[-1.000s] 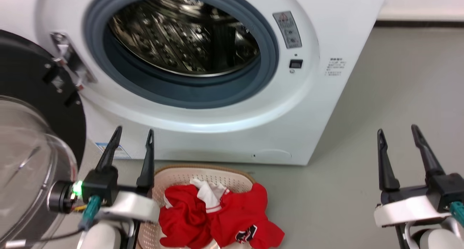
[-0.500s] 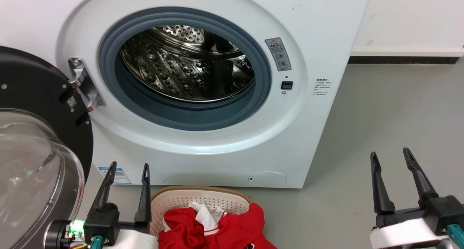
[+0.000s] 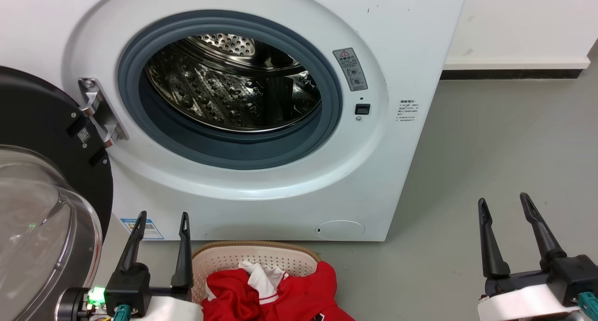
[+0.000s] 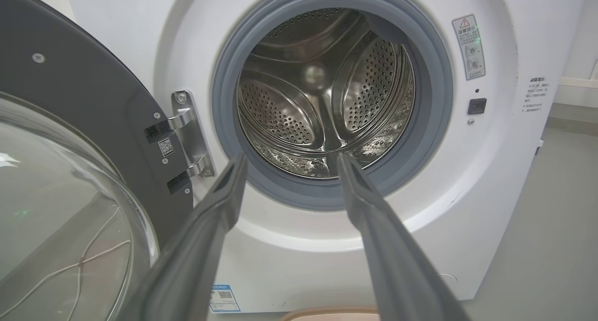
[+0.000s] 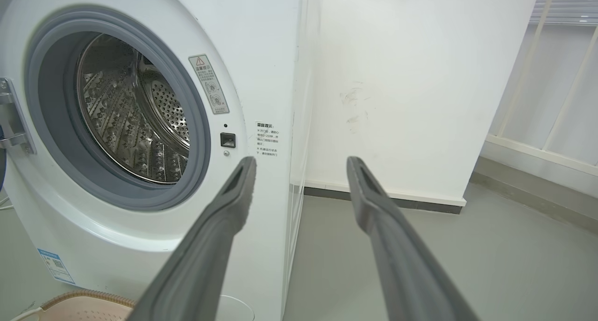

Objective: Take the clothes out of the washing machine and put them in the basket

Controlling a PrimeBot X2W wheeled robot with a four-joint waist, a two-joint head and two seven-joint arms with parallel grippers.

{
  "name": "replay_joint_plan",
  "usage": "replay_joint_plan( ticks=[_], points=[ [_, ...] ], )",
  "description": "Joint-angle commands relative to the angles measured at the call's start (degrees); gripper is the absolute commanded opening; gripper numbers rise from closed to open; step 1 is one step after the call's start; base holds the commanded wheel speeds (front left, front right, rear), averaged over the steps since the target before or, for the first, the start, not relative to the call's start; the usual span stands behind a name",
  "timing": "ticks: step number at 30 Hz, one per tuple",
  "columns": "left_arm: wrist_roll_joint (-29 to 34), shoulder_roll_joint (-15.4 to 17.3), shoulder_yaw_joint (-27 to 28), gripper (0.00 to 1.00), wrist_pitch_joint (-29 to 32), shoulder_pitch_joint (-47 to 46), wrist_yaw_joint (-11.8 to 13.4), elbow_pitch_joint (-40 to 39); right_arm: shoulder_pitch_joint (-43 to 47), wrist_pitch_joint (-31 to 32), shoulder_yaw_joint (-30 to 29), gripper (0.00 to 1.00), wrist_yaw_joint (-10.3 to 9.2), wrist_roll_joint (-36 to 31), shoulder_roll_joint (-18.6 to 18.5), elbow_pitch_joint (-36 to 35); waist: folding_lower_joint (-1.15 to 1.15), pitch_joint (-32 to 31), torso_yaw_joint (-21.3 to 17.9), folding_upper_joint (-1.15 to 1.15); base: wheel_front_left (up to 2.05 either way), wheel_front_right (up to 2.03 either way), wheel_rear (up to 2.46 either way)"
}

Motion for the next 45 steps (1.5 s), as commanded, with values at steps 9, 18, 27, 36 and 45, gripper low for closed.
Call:
replay_joint_plan(
  ticks=[9,18,27,36,45],
  points=[
    [-1.6,-1.1,1.1,0.00,0.0,-0.1,-0.6,1.2,-0.2,0.0,-0.7,0.00,0.00,0.0,0.0,0.3,0.00,-0.2,-0.8,0.00,0.00,0.00,0.00],
    [-9.0,-1.7,2.0,0.00,2.3,-0.7,-1.4,4.0,-0.3,1.5,-0.4,0.00,0.01,8.3,-0.2,2.6,0.00,-0.3,-0.7,0.00,0.00,0.00,0.00],
    [-19.3,-1.9,2.7,0.00,4.5,-1.8,-2.4,5.0,-1.6,3.6,-0.2,0.00,0.00,19.6,-0.7,4.4,0.00,-0.3,-0.6,0.00,0.00,0.00,0.00],
    [-28.6,-2.2,3.4,0.00,6.7,-2.8,-3.3,6.0,-2.8,5.5,-0.1,0.00,0.00,29.6,-1.0,5.9,0.00,-0.4,-0.5,0.00,0.00,0.00,0.00],
    [-37.8,-2.5,4.1,0.00,8.8,-4.0,-4.2,7.1,-3.8,7.5,-0.1,0.00,-0.01,39.5,-1.2,7.3,0.00,-0.4,-0.4,0.00,0.00,0.00,0.00]
  ],
)
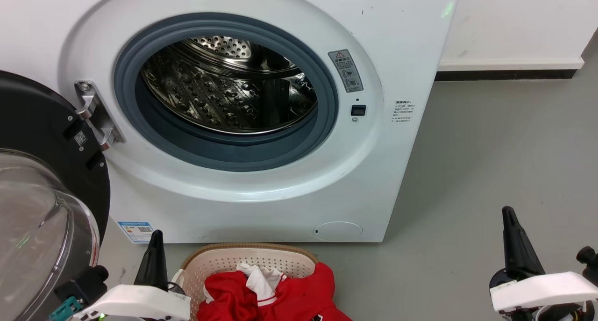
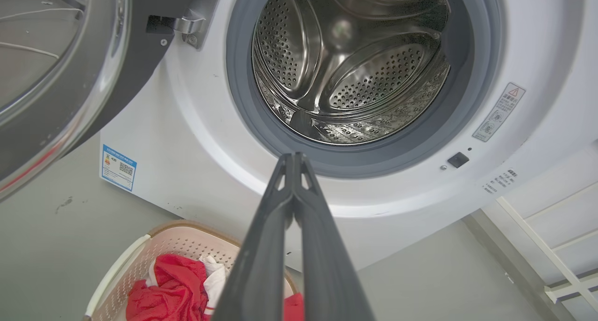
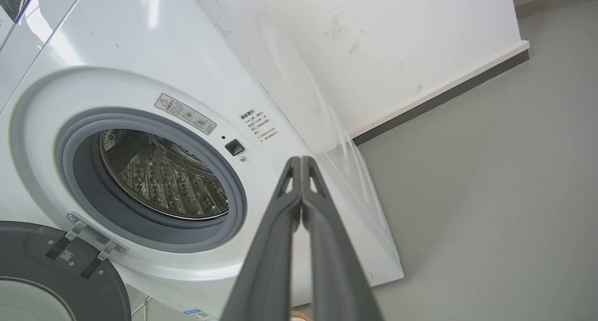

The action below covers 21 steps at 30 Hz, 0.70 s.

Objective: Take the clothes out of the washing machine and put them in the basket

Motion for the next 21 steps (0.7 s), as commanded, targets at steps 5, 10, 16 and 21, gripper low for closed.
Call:
replay_joint_plan(
  ticks=[5,10,16,21],
  points=[
    [-6.2,-0.2,0.7,0.00,1.5,-2.3,-0.8,0.2,-2.1,1.3,-0.1,0.00,-0.01,6.7,-0.6,0.4,-0.01,0.0,0.1,0.00,0.00,0.00,0.00],
    [-9.4,-0.3,1.0,0.00,2.2,-2.8,-1.1,0.5,-2.4,2.0,-0.1,0.00,-0.01,10.2,-0.7,0.9,-0.01,0.0,0.1,0.00,0.00,0.00,0.00],
    [-14.1,-0.4,1.4,0.00,3.3,-3.3,-1.5,1.1,-3.0,3.1,-0.2,0.00,-0.01,15.1,-0.7,1.6,-0.01,-0.1,0.2,0.00,0.00,0.00,0.00],
    [-17.7,-0.5,1.7,0.00,4.2,-3.8,-1.9,1.6,-3.5,3.9,-0.3,0.00,-0.01,18.9,-0.7,2.2,-0.01,-0.1,0.2,0.00,0.00,0.00,0.00]
  ],
)
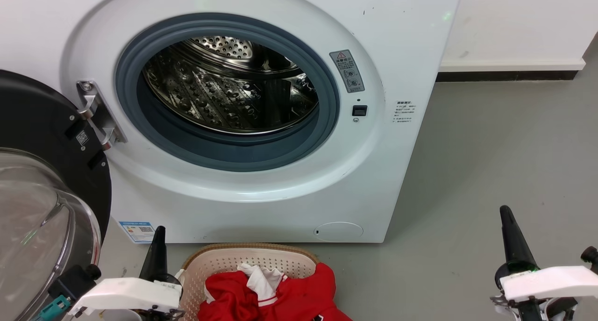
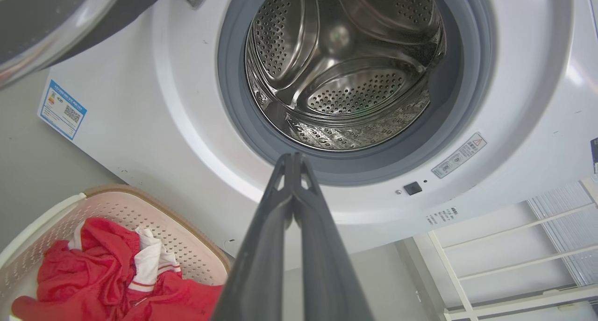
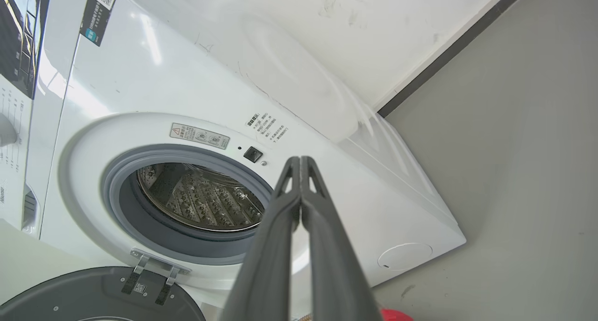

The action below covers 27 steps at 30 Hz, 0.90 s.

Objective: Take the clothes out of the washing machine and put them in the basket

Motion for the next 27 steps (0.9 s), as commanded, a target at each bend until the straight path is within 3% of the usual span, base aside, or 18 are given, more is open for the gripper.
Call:
replay_joint_plan(
  ticks=[1,27],
  points=[
    [-1.9,0.1,0.4,0.00,0.4,-1.6,-0.5,-0.2,-1.9,0.3,-0.2,0.00,0.00,2.0,-0.5,-0.1,0.00,0.0,0.0,0.00,0.00,0.00,0.00],
    [-18.2,-0.3,1.8,0.00,4.4,-3.6,-2.1,1.9,-3.7,4.4,-0.7,0.00,-0.01,19.1,-0.5,2.6,-0.01,-0.1,0.3,0.00,0.00,0.00,0.00]
  ],
)
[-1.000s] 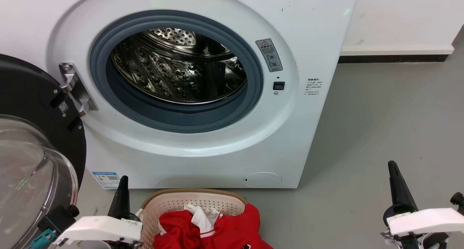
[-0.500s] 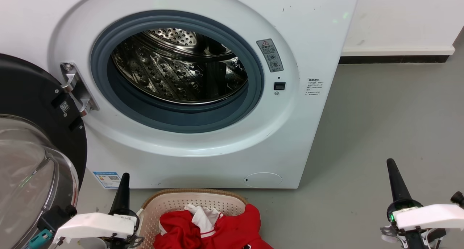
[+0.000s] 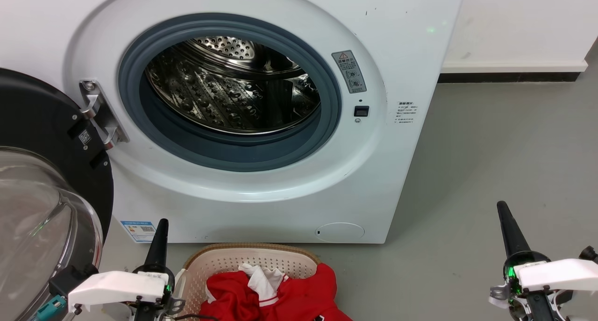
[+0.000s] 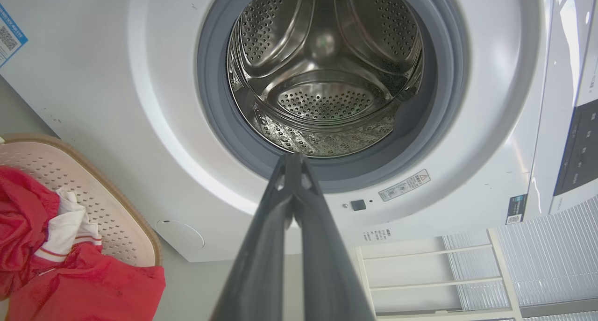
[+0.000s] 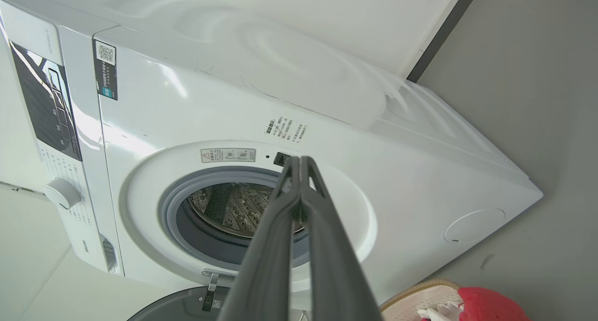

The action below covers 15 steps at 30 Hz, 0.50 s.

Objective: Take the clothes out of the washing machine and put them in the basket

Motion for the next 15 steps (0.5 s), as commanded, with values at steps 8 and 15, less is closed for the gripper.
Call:
replay_joint_plan(
  ticks=[8,15],
  points=[
    [-5.9,-0.1,0.7,0.00,1.5,-1.8,-0.8,0.5,-1.8,1.6,-0.3,0.00,0.00,6.2,-0.3,0.7,0.00,0.0,0.1,0.00,0.00,0.00,0.00],
    [-9.5,-0.2,1.0,0.00,2.4,-2.3,-1.1,1.0,-2.3,2.5,-0.5,0.00,-0.01,9.9,-0.3,1.3,0.00,-0.1,0.2,0.00,0.00,0.00,0.00]
  ],
)
